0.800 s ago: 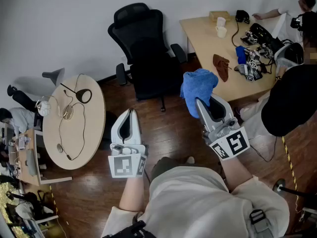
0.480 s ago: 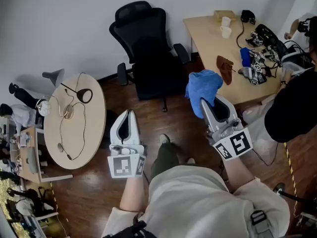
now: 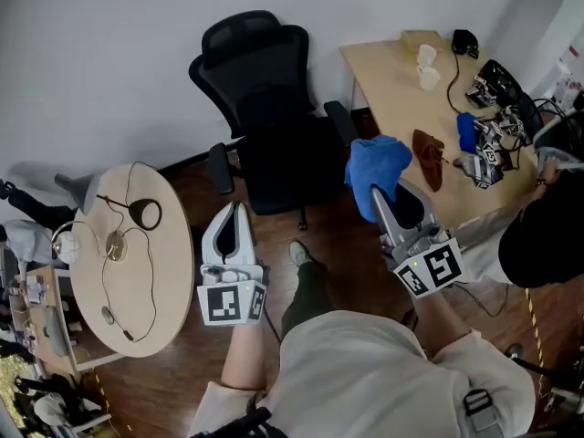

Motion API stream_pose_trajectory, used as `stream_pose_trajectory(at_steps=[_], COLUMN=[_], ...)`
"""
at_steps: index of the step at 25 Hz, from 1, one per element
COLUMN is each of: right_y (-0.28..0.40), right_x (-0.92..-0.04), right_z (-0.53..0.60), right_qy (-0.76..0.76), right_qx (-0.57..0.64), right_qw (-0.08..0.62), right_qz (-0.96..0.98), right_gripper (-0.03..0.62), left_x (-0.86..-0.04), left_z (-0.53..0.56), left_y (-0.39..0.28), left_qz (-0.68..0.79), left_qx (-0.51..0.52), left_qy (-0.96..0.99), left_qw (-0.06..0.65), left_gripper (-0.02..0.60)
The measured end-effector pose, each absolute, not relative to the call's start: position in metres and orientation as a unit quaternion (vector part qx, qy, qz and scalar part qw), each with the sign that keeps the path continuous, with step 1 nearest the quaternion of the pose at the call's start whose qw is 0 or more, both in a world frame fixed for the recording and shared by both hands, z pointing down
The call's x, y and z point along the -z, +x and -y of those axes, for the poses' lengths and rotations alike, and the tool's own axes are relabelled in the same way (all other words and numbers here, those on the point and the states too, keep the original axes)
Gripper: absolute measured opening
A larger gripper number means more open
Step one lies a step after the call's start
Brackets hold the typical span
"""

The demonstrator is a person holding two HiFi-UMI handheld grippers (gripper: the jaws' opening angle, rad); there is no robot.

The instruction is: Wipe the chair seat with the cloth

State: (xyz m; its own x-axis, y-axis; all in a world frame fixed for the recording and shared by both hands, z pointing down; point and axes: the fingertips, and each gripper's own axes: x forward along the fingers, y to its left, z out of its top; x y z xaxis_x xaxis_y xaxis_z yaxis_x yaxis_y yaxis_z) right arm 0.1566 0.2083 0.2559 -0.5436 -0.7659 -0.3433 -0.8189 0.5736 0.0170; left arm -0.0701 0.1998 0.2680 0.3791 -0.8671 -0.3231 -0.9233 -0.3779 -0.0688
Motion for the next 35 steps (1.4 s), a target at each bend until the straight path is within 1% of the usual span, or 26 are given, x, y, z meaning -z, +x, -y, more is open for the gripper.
stream_pose_trajectory(at_steps=[3, 6, 9, 12, 15, 18, 19, 21, 22, 23, 24, 25, 26, 28, 29, 33, 35], right_y=[0.117, 0.075, 0.052, 0.036, 0.020, 0.011, 0.007, -0.001, -0.004, -0.007, -0.011, -0.017, -0.025, -0.051, -0.066, -0.134, -0.169], right_x=[-0.244, -0.222, -0.220, -0.244, -0.293, -0.373, -0.404, -0.464, -0.491, -0.520, -0.551, -0.586, -0.626, -0.714, -0.760, -0.940, -1.013], right_z=[-0.113, -0.029, 0.047, 0.122, 0.187, 0.256, 0.280, 0.330, 0.354, 0.377, 0.396, 0.411, 0.424, 0.444, 0.452, 0.484, 0.496], right_qy=[-0.457, -0.454, -0.459, -0.468, -0.464, -0.456, -0.453, -0.445, -0.440, -0.435, -0.431, -0.427, -0.423, -0.408, -0.396, -0.354, -0.333], right_qx=[-0.073, -0.077, -0.074, -0.045, -0.009, 0.036, 0.055, 0.091, 0.101, 0.108, 0.117, 0.130, 0.145, 0.176, 0.193, 0.269, 0.307], right_qw=[0.136, 0.135, 0.131, 0.103, 0.069, 0.041, 0.031, 0.009, 0.000, -0.009, -0.018, -0.029, -0.045, -0.078, -0.091, -0.150, -0.185], right_qz=[-0.876, -0.877, -0.876, -0.876, -0.883, -0.888, -0.889, -0.891, -0.892, -0.894, -0.895, -0.894, -0.893, -0.892, -0.893, -0.883, -0.872], right_gripper=[0.095, 0.095, 0.095, 0.095, 0.095, 0.095, 0.095, 0.095, 0.095, 0.095, 0.095, 0.095, 0.095, 0.095, 0.095, 0.095, 0.095], left_x=[-0.263, -0.241, -0.244, -0.267, -0.310, -0.381, -0.411, -0.479, -0.506, -0.521, -0.528, -0.536, -0.547, -0.572, -0.583, -0.638, -0.667], left_z=[-0.112, -0.031, 0.045, 0.120, 0.186, 0.251, 0.270, 0.302, 0.319, 0.336, 0.352, 0.362, 0.368, 0.372, 0.374, 0.376, 0.370], left_y=[-0.106, -0.141, -0.163, -0.175, -0.188, -0.192, -0.193, -0.195, -0.195, -0.195, -0.195, -0.194, -0.194, -0.193, -0.192, -0.190, -0.194], left_qz=[-0.543, -0.543, -0.543, -0.549, -0.559, -0.566, -0.567, -0.561, -0.561, -0.569, -0.581, -0.588, -0.587, -0.576, -0.576, -0.577, -0.583], left_qx=[-0.085, -0.112, -0.111, -0.089, -0.081, -0.065, -0.041, 0.050, 0.075, 0.061, 0.020, -0.012, -0.019, -0.001, 0.000, -0.007, -0.001], left_qy=[-0.827, -0.824, -0.824, -0.825, -0.822, -0.821, -0.823, -0.826, -0.823, -0.818, -0.812, -0.808, -0.809, -0.817, -0.817, -0.817, -0.812], left_qw=[0.114, 0.118, 0.113, 0.099, 0.071, 0.035, 0.017, -0.036, -0.053, -0.056, -0.048, -0.037, -0.021, 0.019, 0.027, 0.022, 0.010], left_gripper=[0.000, 0.000, 0.000, 0.000, 0.000, 0.000, 0.000, 0.000, 0.000, 0.000, 0.000, 0.000, 0.000, 0.000, 0.000, 0.000, 0.000])
